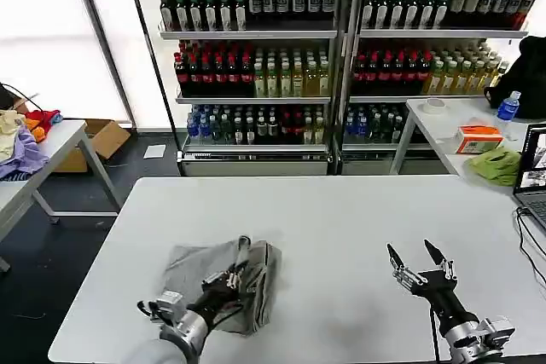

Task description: Fold and organize the clothes.

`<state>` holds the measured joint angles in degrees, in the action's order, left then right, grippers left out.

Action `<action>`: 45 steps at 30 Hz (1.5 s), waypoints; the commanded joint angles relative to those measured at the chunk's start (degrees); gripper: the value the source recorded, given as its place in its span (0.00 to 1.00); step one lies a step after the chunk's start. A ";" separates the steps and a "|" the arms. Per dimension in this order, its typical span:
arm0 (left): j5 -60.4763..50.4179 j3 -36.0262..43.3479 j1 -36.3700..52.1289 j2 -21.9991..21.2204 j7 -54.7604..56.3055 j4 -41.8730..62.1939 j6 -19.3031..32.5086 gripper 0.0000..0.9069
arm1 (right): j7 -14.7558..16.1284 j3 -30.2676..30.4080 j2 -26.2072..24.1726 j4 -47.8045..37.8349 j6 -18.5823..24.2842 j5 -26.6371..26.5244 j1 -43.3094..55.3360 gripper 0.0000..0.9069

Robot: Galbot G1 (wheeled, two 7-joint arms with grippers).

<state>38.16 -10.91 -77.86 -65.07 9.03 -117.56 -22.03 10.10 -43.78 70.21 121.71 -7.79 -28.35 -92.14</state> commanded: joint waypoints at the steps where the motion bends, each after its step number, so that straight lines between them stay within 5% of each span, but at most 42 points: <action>1: -3.63 5.99 1.88 -2.61 -0.78 3.04 0.46 1.00 | 0.07 0.24 0.14 0.33 -0.19 0.01 0.25 1.00; 7: -0.61 2.18 -1.49 -1.13 -0.84 -9.58 0.15 1.00 | 0.08 0.05 -0.05 0.71 -0.44 -0.76 0.14 1.00; 12: 1.10 -8.98 -7.76 0.98 -1.98 -18.70 -0.19 1.00 | 0.07 0.08 0.32 0.74 -0.26 -0.82 -0.09 1.00; 18: -0.04 -28.21 -11.05 3.23 -7.50 -14.91 -2.24 1.00 | 0.02 0.77 0.75 0.55 -0.09 -0.50 -0.08 1.00; 21: -4.86 -31.83 -11.44 3.84 -9.32 -8.07 -2.52 1.00 | 0.45 1.02 0.77 0.38 0.41 -0.33 -0.17 1.00; 33: -4.29 -27.17 -7.34 3.93 -9.43 8.80 -2.28 1.00 | 1.24 1.18 0.66 0.37 1.13 -0.20 -0.71 1.00; 45: -2.80 -22.02 -6.88 1.07 -8.56 9.31 -2.12 1.00 | 1.33 -0.03 0.37 0.54 1.38 -0.95 -1.08 1.00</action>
<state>34.10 -34.29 -84.96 -62.95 0.78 -112.11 -24.48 11.32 -43.51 70.41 122.18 -6.63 -29.12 -93.04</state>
